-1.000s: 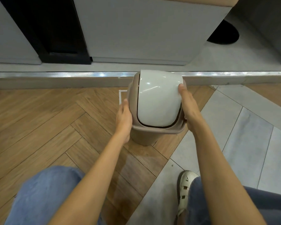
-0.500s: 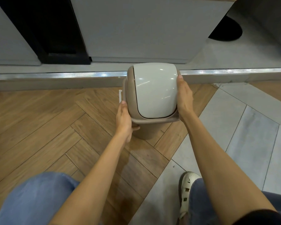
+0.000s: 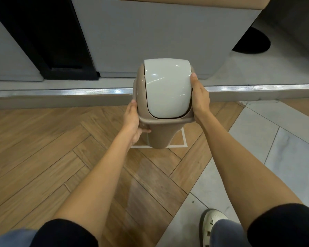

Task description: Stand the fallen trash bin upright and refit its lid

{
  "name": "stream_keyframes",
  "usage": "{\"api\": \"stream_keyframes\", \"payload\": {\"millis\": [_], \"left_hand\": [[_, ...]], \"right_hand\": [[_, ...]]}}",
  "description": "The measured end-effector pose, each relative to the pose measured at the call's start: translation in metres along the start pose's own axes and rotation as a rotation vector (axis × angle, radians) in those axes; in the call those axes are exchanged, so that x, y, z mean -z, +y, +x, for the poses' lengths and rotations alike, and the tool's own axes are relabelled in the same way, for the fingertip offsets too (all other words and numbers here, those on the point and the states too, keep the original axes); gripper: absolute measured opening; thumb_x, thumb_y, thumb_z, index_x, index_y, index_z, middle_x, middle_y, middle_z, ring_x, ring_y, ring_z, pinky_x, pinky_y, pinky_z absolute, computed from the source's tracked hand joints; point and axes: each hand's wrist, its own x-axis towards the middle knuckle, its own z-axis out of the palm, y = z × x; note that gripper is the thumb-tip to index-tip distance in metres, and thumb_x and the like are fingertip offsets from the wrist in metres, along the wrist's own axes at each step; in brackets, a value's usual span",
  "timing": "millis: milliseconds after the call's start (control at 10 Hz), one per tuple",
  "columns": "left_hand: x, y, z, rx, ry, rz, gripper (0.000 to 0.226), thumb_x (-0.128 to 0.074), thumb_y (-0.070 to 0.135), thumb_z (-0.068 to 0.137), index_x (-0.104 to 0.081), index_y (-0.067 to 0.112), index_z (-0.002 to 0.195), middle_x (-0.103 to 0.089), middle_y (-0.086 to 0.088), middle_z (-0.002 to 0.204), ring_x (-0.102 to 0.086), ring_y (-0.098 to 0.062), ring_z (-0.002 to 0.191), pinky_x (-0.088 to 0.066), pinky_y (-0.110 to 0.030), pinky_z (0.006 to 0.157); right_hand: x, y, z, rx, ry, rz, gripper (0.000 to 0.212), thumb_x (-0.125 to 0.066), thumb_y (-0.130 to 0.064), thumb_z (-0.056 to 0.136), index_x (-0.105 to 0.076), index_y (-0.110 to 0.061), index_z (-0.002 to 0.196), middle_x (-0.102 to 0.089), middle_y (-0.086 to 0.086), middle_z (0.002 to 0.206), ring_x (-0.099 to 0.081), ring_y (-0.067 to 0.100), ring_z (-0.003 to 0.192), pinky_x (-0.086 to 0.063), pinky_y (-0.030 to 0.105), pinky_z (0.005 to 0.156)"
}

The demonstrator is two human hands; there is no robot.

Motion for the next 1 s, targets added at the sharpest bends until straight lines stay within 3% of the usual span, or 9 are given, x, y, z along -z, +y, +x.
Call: {"api": "stream_keyframes", "payload": {"millis": [100, 200, 700, 800, 900, 1000], "left_hand": [[-0.001, 0.004, 0.004, 0.004, -0.001, 0.002, 0.042, -0.030, 0.048, 0.099, -0.045, 0.028, 0.133, -0.063, -0.001, 0.099, -0.060, -0.034, 0.097, -0.050, -0.068, 0.075], [-0.002, 0.005, 0.014, 0.009, 0.004, -0.005, 0.044, -0.029, 0.048, 0.099, -0.040, 0.031, 0.138, -0.061, -0.003, 0.122, -0.059, -0.036, 0.107, -0.050, -0.068, 0.076], [-0.009, 0.017, 0.037, -0.017, 0.002, 0.000, 0.046, -0.030, 0.052, 0.098, -0.041, 0.032, 0.139, -0.055, -0.001, 0.127, -0.053, -0.027, 0.105, -0.053, -0.059, 0.066], [-0.007, 0.023, 0.033, 0.037, 0.000, 0.026, 0.045, -0.035, 0.051, 0.096, -0.046, 0.032, 0.135, -0.059, -0.002, 0.128, -0.056, -0.028, 0.110, -0.052, -0.063, 0.078], [-0.012, 0.043, 0.023, 0.005, 0.184, 0.111, 0.049, -0.035, 0.050, 0.096, -0.041, 0.034, 0.141, -0.046, -0.001, 0.148, -0.044, -0.027, 0.132, -0.035, -0.056, 0.105], [-0.026, 0.085, -0.007, -0.253, 0.302, 0.336, 0.055, -0.029, 0.045, 0.101, -0.017, 0.030, 0.152, -0.020, 0.004, 0.160, -0.022, -0.018, 0.145, -0.018, -0.040, 0.116]], "right_hand": [[-0.002, 0.000, 0.007, -0.014, 0.002, 0.016, 0.055, -0.047, -0.066, 0.088, -0.063, -0.030, 0.126, -0.064, -0.006, 0.123, -0.057, 0.016, 0.115, -0.045, 0.037, 0.103], [-0.008, 0.004, 0.016, -0.005, -0.024, 0.029, 0.056, -0.047, -0.068, 0.086, -0.063, -0.031, 0.125, -0.065, -0.006, 0.124, -0.058, 0.017, 0.115, -0.046, 0.040, 0.104], [-0.015, 0.002, 0.051, 0.042, -0.018, 0.021, 0.059, -0.042, -0.067, 0.089, -0.058, -0.030, 0.132, -0.063, -0.004, 0.130, -0.057, 0.017, 0.117, -0.045, 0.041, 0.105], [-0.012, 0.000, 0.054, 0.026, -0.061, 0.021, 0.061, -0.045, -0.069, 0.084, -0.059, -0.032, 0.130, -0.064, -0.007, 0.127, -0.057, 0.016, 0.117, -0.044, 0.042, 0.106], [-0.005, -0.011, 0.056, -0.002, -0.111, -0.050, 0.068, -0.043, -0.065, 0.088, -0.037, -0.030, 0.146, -0.046, 0.000, 0.149, -0.043, 0.020, 0.134, -0.034, 0.045, 0.113], [0.009, -0.040, 0.054, -0.013, -0.109, -0.252, 0.072, -0.040, -0.064, 0.090, -0.019, -0.033, 0.152, -0.028, 0.005, 0.158, -0.028, 0.027, 0.144, -0.025, 0.054, 0.116]]}}
